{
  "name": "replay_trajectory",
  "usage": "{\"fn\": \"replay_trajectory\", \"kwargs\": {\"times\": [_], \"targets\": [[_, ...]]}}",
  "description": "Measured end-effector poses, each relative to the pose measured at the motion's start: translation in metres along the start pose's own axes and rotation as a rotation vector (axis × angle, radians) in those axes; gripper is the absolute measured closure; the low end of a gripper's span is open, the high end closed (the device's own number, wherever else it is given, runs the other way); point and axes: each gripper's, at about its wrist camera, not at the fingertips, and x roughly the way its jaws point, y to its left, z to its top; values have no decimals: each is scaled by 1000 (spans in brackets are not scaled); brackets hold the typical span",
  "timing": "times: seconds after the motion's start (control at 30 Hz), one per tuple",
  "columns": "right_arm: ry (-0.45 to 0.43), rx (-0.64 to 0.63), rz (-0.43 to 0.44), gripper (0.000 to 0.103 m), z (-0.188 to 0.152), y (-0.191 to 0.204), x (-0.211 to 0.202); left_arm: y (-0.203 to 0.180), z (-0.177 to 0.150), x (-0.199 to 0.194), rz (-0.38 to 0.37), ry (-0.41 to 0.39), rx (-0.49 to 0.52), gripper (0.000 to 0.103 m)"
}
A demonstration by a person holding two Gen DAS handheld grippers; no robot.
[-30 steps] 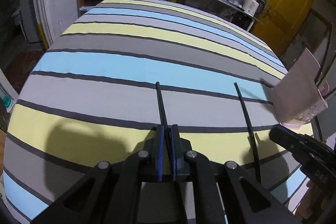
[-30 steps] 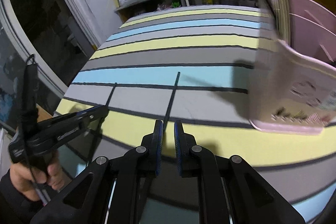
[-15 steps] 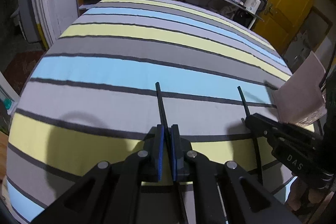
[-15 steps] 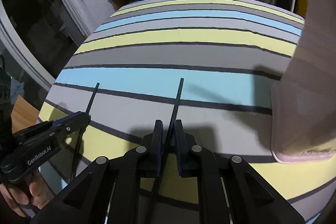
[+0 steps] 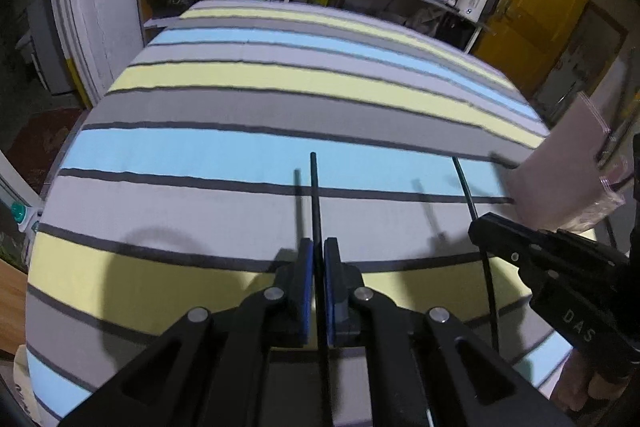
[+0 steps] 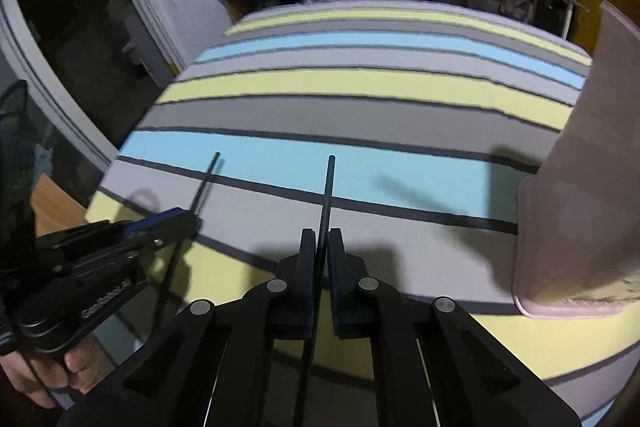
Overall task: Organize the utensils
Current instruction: 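Lift the black chopsticks upright with both tools off the cloth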
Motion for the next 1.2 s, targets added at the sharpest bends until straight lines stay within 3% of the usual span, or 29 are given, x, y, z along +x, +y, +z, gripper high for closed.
{"fn": "replay_trajectory", "kwargs": {"times": [0.57, 0.87, 1.2], "targets": [[-218, 1, 10, 98, -18, 10, -125, -31, 6, -109, -154, -188, 75, 98], [-305, 22, -23, 98, -21, 4, -167, -50, 14, -126, -213, -227, 108, 98], [-319, 46, -47, 98, -34, -5, -183, -58, 9, -130, -241, -226, 114, 98]]}}
